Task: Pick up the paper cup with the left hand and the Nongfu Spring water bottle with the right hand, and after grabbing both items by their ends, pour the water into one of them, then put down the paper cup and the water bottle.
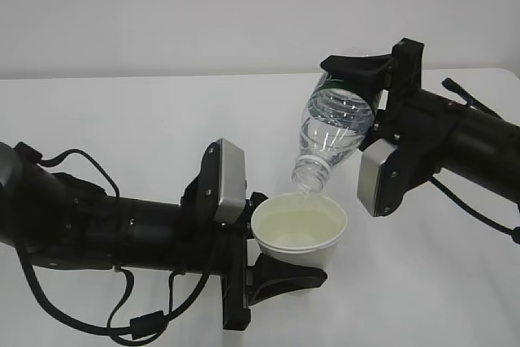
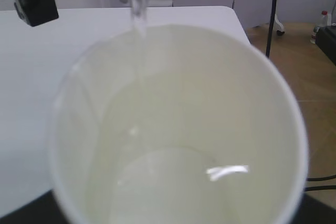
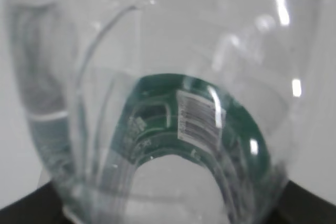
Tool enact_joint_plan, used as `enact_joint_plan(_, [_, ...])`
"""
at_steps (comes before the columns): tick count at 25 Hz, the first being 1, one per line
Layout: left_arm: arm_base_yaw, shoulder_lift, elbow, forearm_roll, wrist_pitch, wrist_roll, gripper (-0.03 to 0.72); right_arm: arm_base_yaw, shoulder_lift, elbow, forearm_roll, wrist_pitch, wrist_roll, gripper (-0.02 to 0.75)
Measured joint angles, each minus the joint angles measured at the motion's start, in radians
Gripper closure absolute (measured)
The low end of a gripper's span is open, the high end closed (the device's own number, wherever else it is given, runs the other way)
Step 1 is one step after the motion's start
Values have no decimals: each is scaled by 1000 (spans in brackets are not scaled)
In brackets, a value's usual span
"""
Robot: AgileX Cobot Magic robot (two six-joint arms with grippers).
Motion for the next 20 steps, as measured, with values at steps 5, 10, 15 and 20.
enact_joint_plan(5, [0,0,0,0,0,0,279,0,0,0,-5,0,7,292])
enact_joint_plan(10, [0,0,0,0,0,0,279,0,0,0,-5,0,39,292])
enact_joint_plan(15, [0,0,0,-4,0,0,279,2,0,0,-9,0,78,292])
enact_joint_plan(20, [0,0,0,-11,0,0,279,2,0,0,-12,0,80,292])
